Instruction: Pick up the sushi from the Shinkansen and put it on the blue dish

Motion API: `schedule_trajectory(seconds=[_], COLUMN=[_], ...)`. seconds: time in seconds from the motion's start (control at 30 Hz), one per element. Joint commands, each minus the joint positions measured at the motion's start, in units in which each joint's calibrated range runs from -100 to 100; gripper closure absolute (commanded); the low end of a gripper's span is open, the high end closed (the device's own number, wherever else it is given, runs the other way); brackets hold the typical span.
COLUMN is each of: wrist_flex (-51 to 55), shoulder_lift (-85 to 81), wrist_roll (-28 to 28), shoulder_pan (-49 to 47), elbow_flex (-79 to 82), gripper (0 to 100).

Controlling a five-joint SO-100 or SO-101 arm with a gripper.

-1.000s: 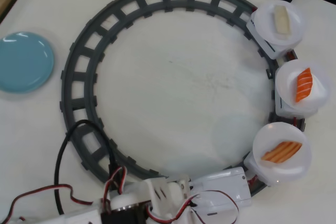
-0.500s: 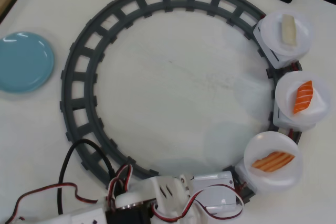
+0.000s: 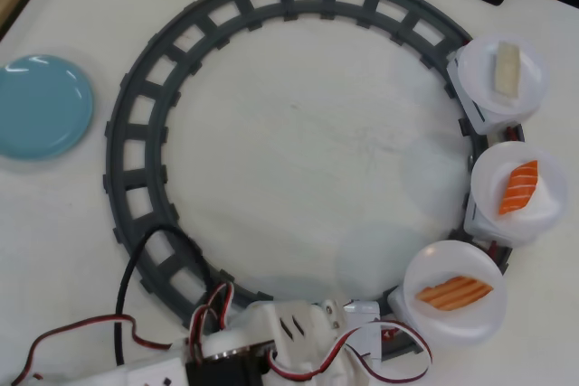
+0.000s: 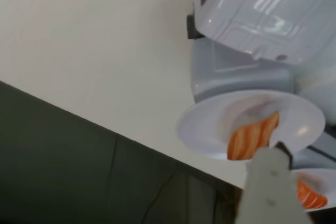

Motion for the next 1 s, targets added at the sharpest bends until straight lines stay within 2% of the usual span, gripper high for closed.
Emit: schedule_trajectory(seconds=[0.0,0.43,0.77,0.97], wrist_flex=[-0.65,0.63,9.71,9.54], shoulder_lift=[-0.27,12.18,20.72,24.37], wrist_roll=[-2.69,-5.57,-5.78,-6.72], shoulder_pan=[-2.29,-1.23,-1.06,0.26], elbow_flex=[-2.55,-14.64,-26.54,-28.43], gripper=[78,78,78,78])
